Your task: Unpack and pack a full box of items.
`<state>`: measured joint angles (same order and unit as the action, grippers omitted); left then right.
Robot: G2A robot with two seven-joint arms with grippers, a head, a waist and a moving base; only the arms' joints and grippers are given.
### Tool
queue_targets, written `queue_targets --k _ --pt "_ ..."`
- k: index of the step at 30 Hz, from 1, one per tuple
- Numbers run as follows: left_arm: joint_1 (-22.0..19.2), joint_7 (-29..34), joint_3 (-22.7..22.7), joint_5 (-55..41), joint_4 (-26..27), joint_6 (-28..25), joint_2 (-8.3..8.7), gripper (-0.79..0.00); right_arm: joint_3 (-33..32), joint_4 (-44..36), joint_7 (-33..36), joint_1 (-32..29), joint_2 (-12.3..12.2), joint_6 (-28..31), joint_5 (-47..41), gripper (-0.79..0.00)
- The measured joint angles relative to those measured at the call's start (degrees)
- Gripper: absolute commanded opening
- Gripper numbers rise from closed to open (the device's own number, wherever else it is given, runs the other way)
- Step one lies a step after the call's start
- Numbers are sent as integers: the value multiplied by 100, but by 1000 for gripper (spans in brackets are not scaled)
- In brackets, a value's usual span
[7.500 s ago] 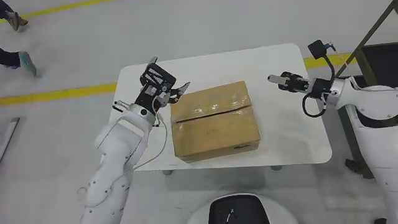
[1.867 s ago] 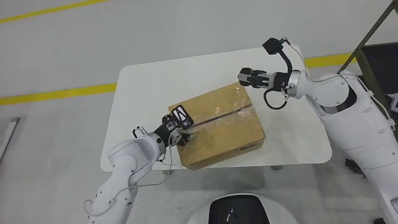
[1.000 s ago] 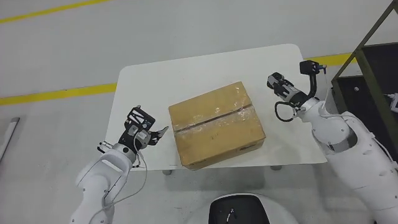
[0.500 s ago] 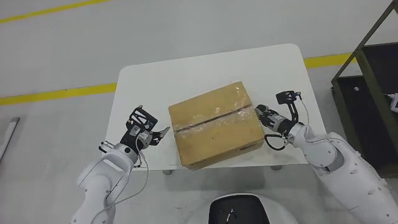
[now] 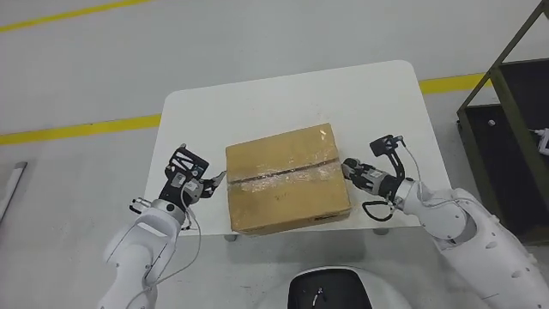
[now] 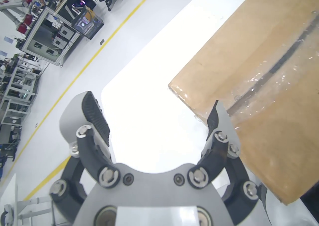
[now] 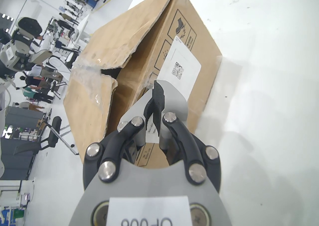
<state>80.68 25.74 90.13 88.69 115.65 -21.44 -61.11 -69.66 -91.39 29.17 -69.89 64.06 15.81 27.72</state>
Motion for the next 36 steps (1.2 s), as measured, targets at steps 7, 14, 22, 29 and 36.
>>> queue_targets --k 7,14,22,29,36 --pt "173 63 226 264 101 303 5 0 -572 -201 -437 9 -42 -107 -266 -785" --pt "422 216 427 317 175 522 -4 0 -471 -888 -251 362 -28 405 -346 -785" --pt "650 355 583 314 182 856 -28 0 739 -509 768 1337 137 1090 -512 -785" --pt "647 352 582 313 181 852 -28 0 883 -385 919 1520 158 1146 -444 -785" --pt "647 352 582 313 181 852 -28 0 964 -461 957 1479 157 1204 -374 -785"
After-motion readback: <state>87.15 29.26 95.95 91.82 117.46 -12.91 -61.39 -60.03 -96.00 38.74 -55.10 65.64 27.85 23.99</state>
